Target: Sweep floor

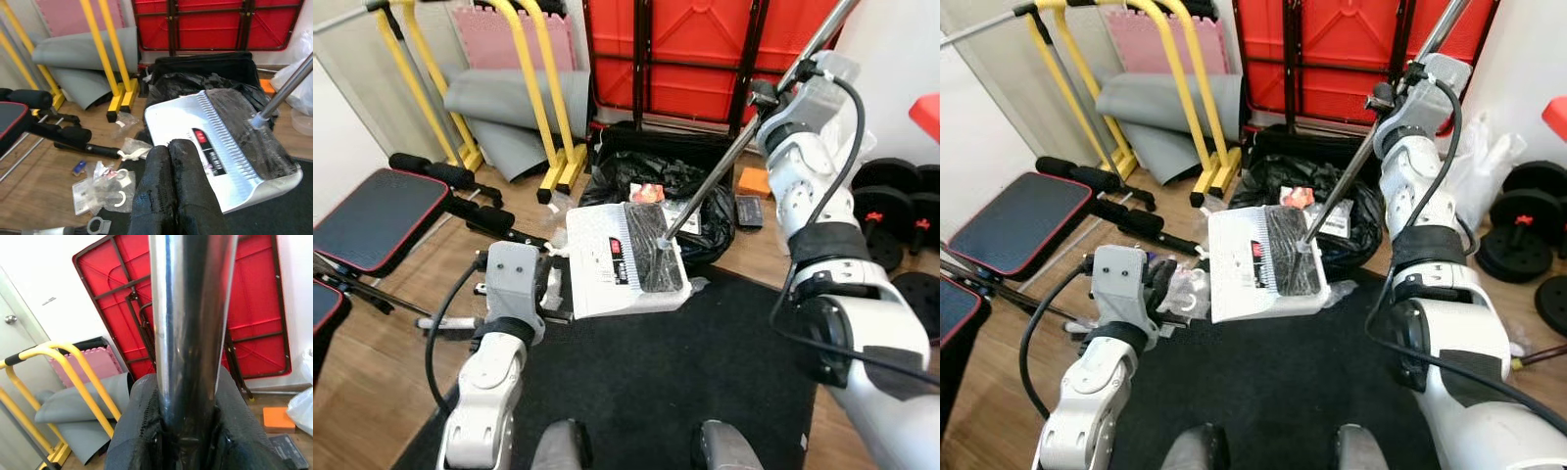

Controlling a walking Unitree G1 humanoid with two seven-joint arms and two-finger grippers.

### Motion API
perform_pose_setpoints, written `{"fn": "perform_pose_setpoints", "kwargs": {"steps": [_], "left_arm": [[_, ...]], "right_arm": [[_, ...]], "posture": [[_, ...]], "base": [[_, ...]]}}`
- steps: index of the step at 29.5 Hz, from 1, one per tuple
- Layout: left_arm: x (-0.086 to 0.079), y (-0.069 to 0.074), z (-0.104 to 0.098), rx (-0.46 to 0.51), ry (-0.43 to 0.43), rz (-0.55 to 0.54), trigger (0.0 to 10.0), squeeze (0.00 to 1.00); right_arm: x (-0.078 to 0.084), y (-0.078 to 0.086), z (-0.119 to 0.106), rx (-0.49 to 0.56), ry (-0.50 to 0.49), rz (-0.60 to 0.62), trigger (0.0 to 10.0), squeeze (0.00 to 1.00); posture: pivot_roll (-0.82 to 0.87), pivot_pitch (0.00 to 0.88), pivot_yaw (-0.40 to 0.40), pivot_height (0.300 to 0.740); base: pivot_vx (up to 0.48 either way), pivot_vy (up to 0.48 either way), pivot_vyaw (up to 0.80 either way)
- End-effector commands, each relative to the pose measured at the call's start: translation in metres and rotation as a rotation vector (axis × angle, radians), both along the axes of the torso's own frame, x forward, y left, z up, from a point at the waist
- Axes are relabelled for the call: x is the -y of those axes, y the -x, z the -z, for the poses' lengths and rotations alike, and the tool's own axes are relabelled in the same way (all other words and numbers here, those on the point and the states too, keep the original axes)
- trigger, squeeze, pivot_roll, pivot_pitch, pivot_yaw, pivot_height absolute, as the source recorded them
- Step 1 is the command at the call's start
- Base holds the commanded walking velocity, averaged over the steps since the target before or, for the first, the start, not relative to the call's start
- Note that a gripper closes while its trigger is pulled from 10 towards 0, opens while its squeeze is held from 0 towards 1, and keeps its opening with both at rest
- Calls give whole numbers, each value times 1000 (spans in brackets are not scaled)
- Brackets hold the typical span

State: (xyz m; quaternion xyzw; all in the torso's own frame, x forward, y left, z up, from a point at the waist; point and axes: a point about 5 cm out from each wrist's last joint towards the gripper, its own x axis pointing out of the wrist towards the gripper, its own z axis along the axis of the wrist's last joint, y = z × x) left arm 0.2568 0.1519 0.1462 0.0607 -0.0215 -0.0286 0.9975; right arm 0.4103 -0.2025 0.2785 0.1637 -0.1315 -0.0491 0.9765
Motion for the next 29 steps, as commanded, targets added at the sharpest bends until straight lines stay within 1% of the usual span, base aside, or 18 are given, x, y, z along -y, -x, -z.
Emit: {"fn": "perform_pose_setpoints", "kwargs": {"steps": [1, 13, 19, 23, 25, 29], "left_arm": [[-5, 1, 4, -10, 5, -67, 10000, 0], [-5, 0, 4, -14, 9, -73, 10000, 0], [-5, 0, 4, -6, -3, -69, 10000, 0], [-5, 0, 3, -1, -11, -66, 10000, 0], [-6, 0, 2, 16, -33, -59, 10000, 0], [-6, 1, 2, 18, -37, -58, 10000, 0]], "right_arm": [[-6, 1, -23, 98, -24, -14, 10000, 0], [-6, 1, -20, 91, -20, -16, 10000, 0], [-6, 1, -17, 80, -10, -18, 10000, 0], [-6, 1, -16, 76, -6, -20, 10000, 0], [-6, 2, -7, 56, 2, -23, 10000, 0], [-6, 2, -4, 48, 2, -25, 10000, 0]], "posture": [[-95, 0, -22, 690], [-97, 0, -24, 715], [-97, 0, -30, 735], [-97, 0, -30, 740], [-98, 0, -33, 740], [-98, 0, -33, 740]], "base": [[0, 0, 0], [0, 0, 0], [0, 0, 0], [0, 0, 0], [0, 0, 0], [0, 0, 0]]}}
